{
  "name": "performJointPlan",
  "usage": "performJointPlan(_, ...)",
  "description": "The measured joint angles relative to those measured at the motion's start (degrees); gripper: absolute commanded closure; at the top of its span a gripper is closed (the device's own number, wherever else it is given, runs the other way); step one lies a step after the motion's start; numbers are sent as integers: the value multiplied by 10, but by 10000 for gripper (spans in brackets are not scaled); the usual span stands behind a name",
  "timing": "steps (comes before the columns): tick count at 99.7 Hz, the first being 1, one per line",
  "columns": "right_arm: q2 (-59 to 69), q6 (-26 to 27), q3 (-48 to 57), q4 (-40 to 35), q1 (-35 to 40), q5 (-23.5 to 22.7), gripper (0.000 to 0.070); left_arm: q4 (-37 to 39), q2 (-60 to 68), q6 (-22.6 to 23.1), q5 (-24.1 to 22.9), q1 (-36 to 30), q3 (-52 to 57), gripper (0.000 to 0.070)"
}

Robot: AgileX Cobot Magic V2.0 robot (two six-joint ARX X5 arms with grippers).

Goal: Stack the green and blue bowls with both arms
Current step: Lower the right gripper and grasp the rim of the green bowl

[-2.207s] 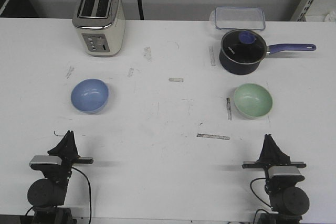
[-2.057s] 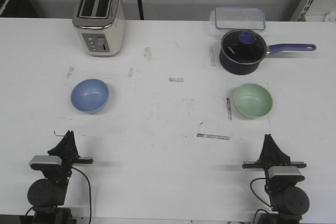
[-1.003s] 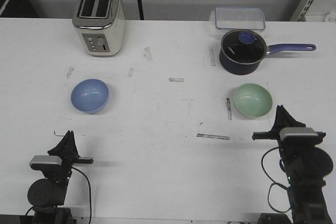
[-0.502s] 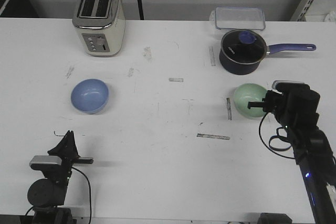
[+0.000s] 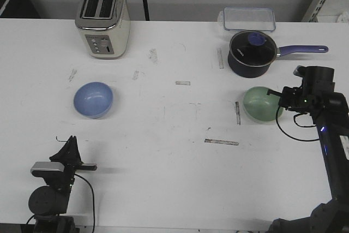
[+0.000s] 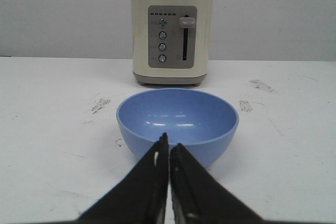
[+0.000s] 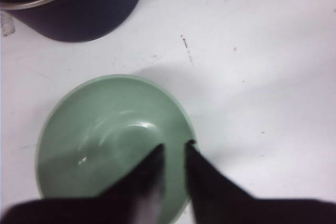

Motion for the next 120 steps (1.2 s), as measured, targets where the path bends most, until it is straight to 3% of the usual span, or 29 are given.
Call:
performJointPlan(5, 7, 2, 0, -4, -5, -22, 224, 0, 0, 0, 0, 0, 0, 697)
performJointPlan(12, 17, 4, 0, -5, -9, -43, 163, 0, 0, 0, 0, 0, 0, 697)
performJointPlan(72, 103, 3, 0, -21, -30, -54, 158, 0, 0, 0, 0, 0, 0, 697)
performJointPlan(80, 108, 1, 0, -19, -29, -54, 176, 0, 0, 0, 0, 0, 0, 697)
performJointPlan(95, 109, -1, -7, -1, -29, -54, 324, 0, 0, 0, 0, 0, 0, 697)
performJointPlan(114, 109, -3, -10, -3, -24, -54, 343, 0, 0, 0, 0, 0, 0, 697)
performJointPlan(120, 109, -3, -10, -2, -19, -54, 389, 0, 0, 0, 0, 0, 0, 697)
